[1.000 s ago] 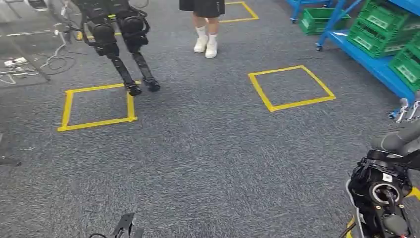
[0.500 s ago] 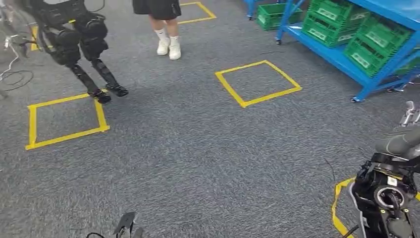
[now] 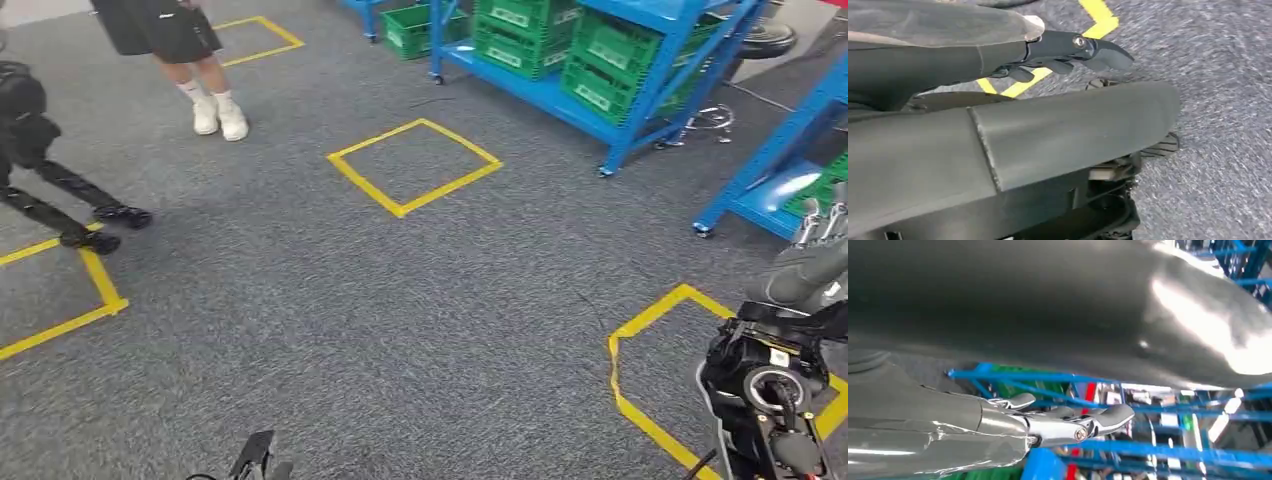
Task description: Take the parts from the cabinet and place them on the table.
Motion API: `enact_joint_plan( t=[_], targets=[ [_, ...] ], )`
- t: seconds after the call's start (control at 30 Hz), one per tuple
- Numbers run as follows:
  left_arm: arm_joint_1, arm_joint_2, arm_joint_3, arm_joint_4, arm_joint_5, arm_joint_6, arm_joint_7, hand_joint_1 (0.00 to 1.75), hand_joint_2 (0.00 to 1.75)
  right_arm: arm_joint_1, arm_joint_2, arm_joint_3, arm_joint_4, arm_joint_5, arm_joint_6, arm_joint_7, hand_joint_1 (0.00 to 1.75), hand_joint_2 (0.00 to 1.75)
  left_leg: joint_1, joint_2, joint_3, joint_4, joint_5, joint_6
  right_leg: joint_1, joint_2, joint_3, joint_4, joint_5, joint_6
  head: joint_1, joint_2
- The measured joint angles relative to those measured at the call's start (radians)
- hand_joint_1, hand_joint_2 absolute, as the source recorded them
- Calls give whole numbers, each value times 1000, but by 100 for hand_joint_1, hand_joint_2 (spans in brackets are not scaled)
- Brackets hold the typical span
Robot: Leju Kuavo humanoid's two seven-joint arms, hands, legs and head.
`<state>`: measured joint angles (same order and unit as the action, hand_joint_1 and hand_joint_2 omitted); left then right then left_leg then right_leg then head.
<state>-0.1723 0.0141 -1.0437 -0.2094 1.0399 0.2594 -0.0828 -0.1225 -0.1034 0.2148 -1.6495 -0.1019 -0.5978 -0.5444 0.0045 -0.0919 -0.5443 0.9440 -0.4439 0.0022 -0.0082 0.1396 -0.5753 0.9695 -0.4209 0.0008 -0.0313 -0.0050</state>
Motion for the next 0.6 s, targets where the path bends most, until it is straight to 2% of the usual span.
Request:
enact_joint_plan(
  t=[0.07,0.1,0.13,0.17,0.2,0.23,0.27,0.3,0.33,0.37,0.4,0.43,0.47,0.5,0.6],
  targets=[
    [-2,-1,0,0,0,0,2,0,0,4,0,0,0,0,0,1,0,0,-9,22,3,2,-1,4,-8,25,-6,-6,5,13,0,0],
    [-4,-2,0,0,-1,0,2,0,0,7,0,-1,0,0,0,2,0,0,-7,36,7,-6,3,9,-8,38,-9,-11,8,20,-1,0],
    [-6,-4,0,0,-3,1,2,0,0,9,0,-2,0,0,0,2,0,0,2,55,13,-26,13,13,-8,21,-11,-3,3,22,-1,0],
    [-7,-5,0,0,-3,2,2,0,0,11,0,-2,-1,0,0,1,0,0,-1,65,18,-33,15,16,1,-45,-28,30,-23,20,2,0],
    [-5,-4,0,0,-3,2,2,0,0,10,0,-2,-1,0,0,3,0,0,-2,78,19,-34,15,21,-1,-93,-63,100,-65,24,8,0],
    [-2,-4,0,0,-3,2,2,0,0,11,0,-1,-1,0,0,3,0,0,-2,95,19,-34,14,21,-2,-119,-105,189,-109,29,11,0],
    [0,-4,0,0,-3,2,2,0,0,13,0,-1,-1,0,0,5,0,0,-3,109,19,-33,13,22,-5,-127,-139,261,-138,35,11,0],
    [2,-4,0,0,-4,2,2,0,0,13,0,-1,0,0,0,6,0,0,-2,126,18,-33,12,21,-8,-131,-161,308,-147,40,13,0],
    [3,-5,0,0,-5,2,2,0,0,14,0,-1,0,0,0,6,0,0,-2,139,19,-32,10,19,-12,-134,-156,301,-131,44,15,0],
    [2,-5,0,0,-6,2,2,0,0,14,0,-1,0,0,0,6,0,0,-1,152,20,-31,8,16,-15,-139,-128,249,-98,48,15,0],
    [1,-5,0,0,-7,2,2,0,0,14,0,-1,0,0,0,6,0,0,0,164,22,-28,4,11,-17,-151,-75,156,-53,50,16,0],
    [0,-7,0,0,-7,2,2,0,0,12,0,-1,0,0,0,6,0,0,1,178,24,-22,-2,5,-18,-180,-11,42,-8,52,17,0],
    [0,-6,0,0,-8,2,2,0,0,12,0,-1,0,0,0,6,0,0,-2,186,25,-17,-7,-1,-11,-222,11,-6,-17,53,18,0],
    [-2,-6,0,0,-10,2,2,0,0,14,0,-1,0,0,0,6,0,0,-8,194,25,-9,-11,-7,-9,-200,10,-8,-7,46,17,0],
    [-5,-8,0,0,-10,2,2,0,0,13,0,-2,0,0,-5,6,0,0,-5,223,34,-14,-13,-19,-1,-164,2,-2,-9,28,16,0]
  ],
)
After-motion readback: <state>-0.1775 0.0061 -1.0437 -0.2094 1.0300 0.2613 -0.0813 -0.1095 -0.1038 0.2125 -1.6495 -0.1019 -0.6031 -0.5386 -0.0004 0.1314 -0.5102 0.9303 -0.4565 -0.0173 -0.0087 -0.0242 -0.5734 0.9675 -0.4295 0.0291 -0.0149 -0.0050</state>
